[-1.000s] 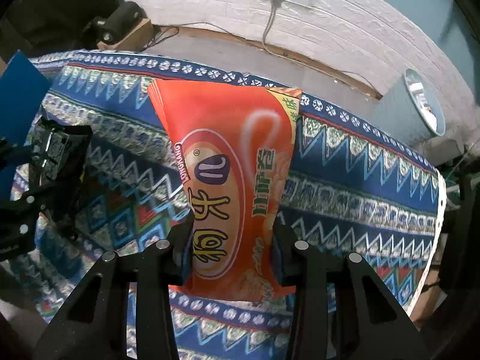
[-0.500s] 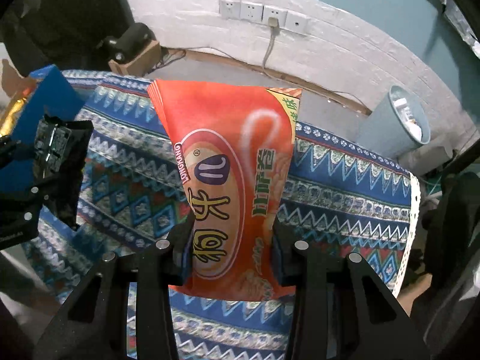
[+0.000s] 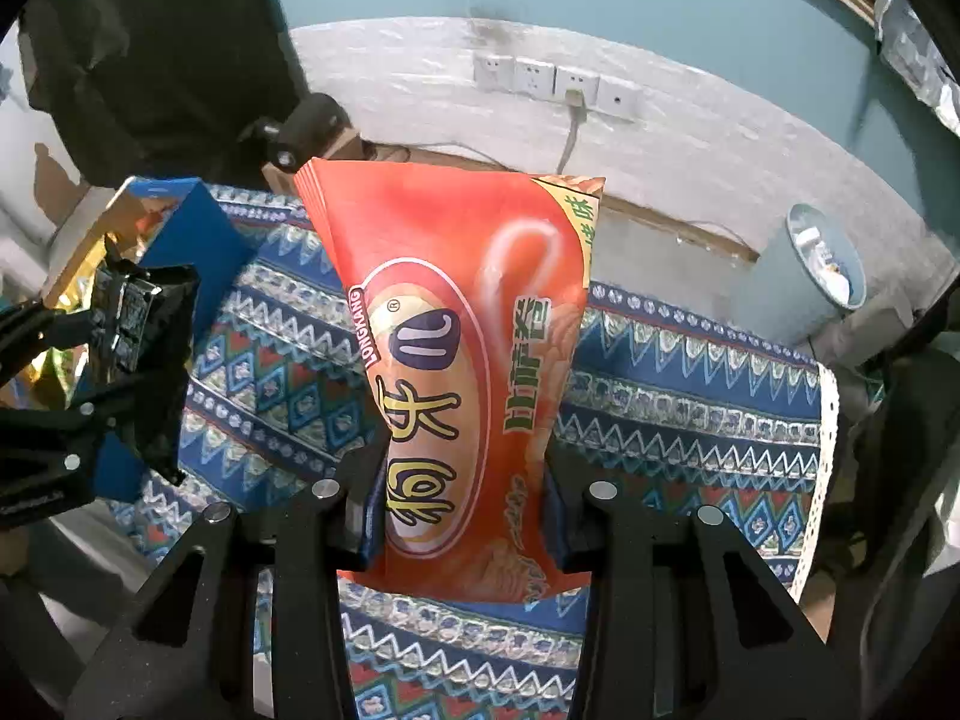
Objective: Organize snacks
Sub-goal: 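Lift both bags and carry them over the cardboard box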
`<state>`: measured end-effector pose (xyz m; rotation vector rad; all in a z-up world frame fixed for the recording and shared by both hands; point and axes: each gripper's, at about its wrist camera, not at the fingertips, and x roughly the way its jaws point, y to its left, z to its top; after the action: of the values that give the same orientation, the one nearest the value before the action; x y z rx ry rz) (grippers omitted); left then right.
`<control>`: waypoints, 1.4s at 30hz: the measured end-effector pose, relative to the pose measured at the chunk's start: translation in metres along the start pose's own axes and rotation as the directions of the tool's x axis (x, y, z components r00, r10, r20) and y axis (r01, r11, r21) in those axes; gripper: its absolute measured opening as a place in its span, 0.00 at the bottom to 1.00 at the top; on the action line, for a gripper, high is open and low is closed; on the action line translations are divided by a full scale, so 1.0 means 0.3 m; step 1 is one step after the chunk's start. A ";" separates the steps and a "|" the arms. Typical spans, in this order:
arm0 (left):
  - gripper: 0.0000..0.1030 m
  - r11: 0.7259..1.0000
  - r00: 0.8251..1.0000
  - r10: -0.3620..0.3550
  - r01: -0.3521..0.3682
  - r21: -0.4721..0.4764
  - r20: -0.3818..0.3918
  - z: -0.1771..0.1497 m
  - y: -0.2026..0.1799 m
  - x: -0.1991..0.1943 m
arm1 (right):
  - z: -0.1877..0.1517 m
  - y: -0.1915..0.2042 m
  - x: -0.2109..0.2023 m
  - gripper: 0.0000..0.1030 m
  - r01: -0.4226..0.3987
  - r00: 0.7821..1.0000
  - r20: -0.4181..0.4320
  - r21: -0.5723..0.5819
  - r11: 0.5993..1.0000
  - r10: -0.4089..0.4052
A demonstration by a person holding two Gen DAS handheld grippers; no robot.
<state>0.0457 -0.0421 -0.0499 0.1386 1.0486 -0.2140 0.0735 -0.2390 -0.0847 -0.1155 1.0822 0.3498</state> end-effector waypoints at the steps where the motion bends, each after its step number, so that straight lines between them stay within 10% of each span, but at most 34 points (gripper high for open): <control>1: 0.60 1.000 1.000 0.007 -0.007 0.003 0.011 -0.003 0.006 -0.014 | 0.001 0.012 -0.009 0.38 0.000 1.000 0.006 -0.004 1.000 0.000; 42: 0.60 0.950 0.985 0.162 -0.138 -0.281 0.064 -0.184 0.611 -0.195 | 0.195 0.492 0.011 0.38 -0.164 0.984 0.030 -0.246 0.955 0.176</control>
<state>0.0153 0.1538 -0.0241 -0.0429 0.9666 0.0656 0.0748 -0.0842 -0.0485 -0.2309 0.9976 0.6380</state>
